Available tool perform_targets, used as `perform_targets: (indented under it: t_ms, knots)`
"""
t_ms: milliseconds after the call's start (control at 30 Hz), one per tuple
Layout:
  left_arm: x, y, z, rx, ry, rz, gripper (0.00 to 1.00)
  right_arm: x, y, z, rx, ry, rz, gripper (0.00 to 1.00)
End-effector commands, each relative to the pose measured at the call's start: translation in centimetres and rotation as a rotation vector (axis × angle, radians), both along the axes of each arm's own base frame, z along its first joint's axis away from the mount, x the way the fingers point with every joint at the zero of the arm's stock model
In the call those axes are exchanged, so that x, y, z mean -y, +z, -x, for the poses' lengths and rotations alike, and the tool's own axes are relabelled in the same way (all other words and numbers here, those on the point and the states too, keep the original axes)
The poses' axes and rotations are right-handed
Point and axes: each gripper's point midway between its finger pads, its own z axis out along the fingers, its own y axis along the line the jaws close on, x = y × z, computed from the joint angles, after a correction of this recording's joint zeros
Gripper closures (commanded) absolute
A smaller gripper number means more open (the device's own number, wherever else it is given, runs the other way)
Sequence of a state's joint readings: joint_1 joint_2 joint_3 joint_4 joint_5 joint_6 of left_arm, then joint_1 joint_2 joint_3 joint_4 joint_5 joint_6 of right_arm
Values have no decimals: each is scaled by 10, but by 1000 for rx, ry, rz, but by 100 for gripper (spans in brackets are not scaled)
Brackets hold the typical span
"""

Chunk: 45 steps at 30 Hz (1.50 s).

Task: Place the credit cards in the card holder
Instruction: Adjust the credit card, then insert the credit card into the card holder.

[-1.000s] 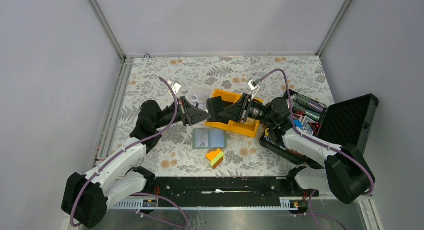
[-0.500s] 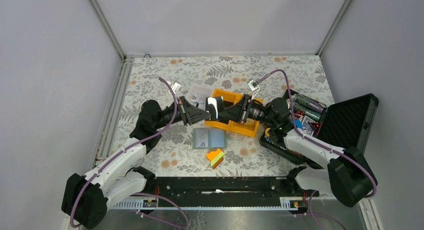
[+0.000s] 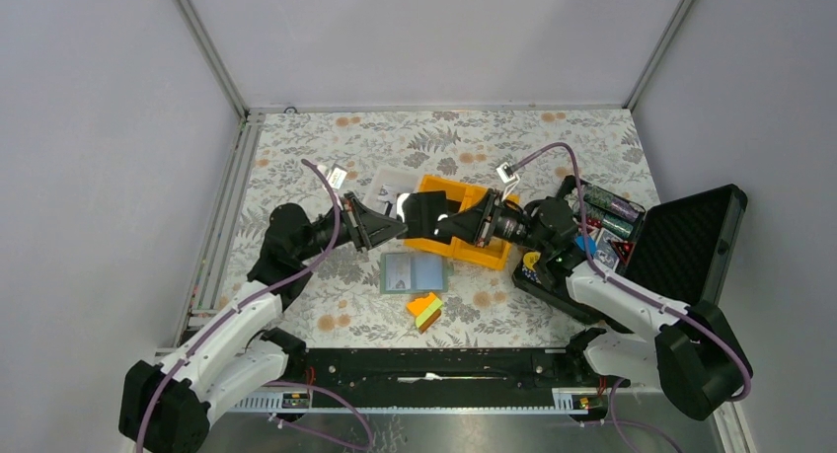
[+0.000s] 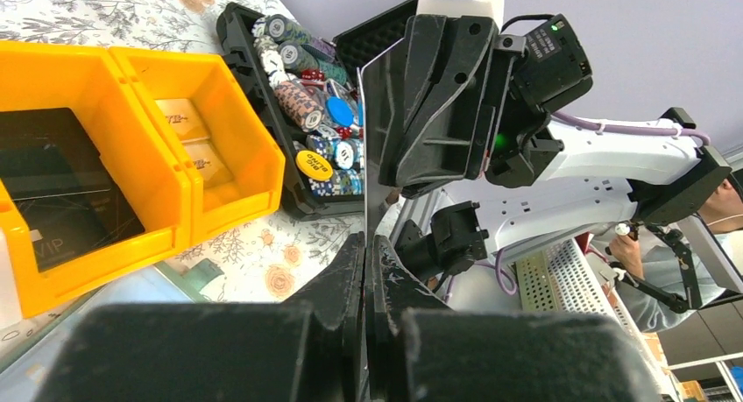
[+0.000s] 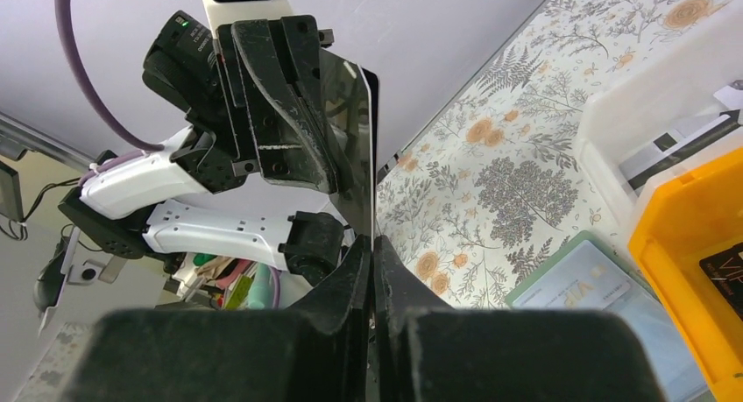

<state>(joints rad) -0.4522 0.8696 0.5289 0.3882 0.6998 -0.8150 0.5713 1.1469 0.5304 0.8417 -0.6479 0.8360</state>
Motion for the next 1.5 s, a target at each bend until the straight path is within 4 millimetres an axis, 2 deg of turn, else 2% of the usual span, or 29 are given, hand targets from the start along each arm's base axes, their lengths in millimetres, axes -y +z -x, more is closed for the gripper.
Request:
perform_targets:
  t_ms: [0, 67, 133, 267, 400, 500, 667, 833, 967, 1200, 1467]
  knots:
    - [-6, 11, 0, 67, 27, -2, 100, 7, 4, -8, 23, -66, 0, 100]
    - [-16, 4, -6, 59, 97, -54, 100, 9, 0, -11, 1, -94, 15, 100]
    - [-31, -8, -16, 42, 217, -125, 100, 12, -14, -16, -52, -130, 60, 100]
    - [-54, -45, -18, -62, 339, -237, 100, 4, -48, -14, -160, -197, 181, 100]
    - [-53, -86, -7, -217, 310, -267, 100, -11, -88, -1, -269, -261, 305, 100]
    - [-58, -110, -2, -299, 340, -266, 100, -20, -113, 8, -350, -284, 335, 100]
    - [-56, -122, 10, -349, 311, -214, 100, -32, -142, 20, -415, -297, 373, 100]
    - [-56, -148, 15, -440, 292, -222, 100, -36, -159, 18, -472, -315, 410, 100]
    - [-54, -162, 16, -488, 270, -226, 100, -37, -184, 16, -523, -343, 457, 100]
    - [-58, -178, 14, -510, 285, -245, 100, -48, -197, 14, -535, -327, 470, 100]
    - [-63, -186, 8, -518, 310, -244, 100, -51, -193, 11, -523, -327, 442, 100]
